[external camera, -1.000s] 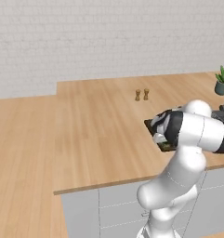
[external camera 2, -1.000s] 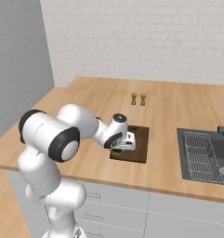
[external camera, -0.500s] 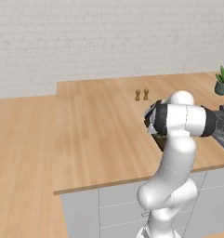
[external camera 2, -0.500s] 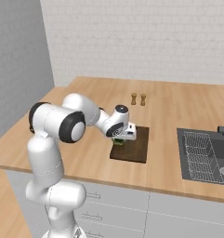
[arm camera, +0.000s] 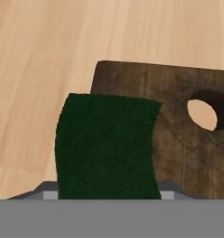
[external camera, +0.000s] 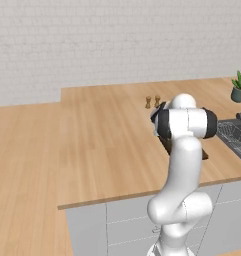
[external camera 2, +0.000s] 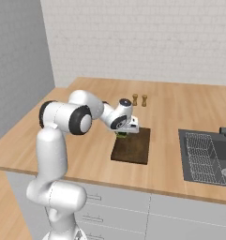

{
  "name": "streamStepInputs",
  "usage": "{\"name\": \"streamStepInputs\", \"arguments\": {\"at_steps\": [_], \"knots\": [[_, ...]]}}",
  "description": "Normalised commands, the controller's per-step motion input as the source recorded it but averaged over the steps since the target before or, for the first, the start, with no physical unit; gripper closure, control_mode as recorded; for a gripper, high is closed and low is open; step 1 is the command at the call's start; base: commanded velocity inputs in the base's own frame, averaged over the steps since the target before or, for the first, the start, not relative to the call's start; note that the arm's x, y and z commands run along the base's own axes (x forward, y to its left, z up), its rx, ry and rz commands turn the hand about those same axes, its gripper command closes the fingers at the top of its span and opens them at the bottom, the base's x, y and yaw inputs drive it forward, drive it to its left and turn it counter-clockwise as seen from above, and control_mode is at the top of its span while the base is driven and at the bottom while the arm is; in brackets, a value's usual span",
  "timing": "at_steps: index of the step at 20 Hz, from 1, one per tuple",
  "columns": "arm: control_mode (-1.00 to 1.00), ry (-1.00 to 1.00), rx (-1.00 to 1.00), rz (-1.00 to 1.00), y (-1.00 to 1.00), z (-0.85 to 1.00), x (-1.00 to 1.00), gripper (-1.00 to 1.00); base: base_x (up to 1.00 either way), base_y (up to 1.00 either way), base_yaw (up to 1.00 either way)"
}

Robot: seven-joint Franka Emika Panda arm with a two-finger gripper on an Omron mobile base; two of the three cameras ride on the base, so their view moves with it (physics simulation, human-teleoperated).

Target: Pick up the sponge from the counter and clean the cutting board by briefly scrubbing or pressing down on the cutting board. Once finished, release the sponge.

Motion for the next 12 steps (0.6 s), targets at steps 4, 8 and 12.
{"name": "streamStepInputs", "arguments": {"at_steps": [4,8,12], "knots": [[-1.0,0.0,0.0,0.01,-0.26,0.0,0.14,1.0,0.0,0.0,0.0],[-1.0,0.0,0.0,0.0,-0.36,0.0,0.12,1.0,0.0,0.0,0.0],[-1.0,0.0,0.0,0.01,-0.3,0.0,0.02,1.0,0.0,0.0,0.0]]}}
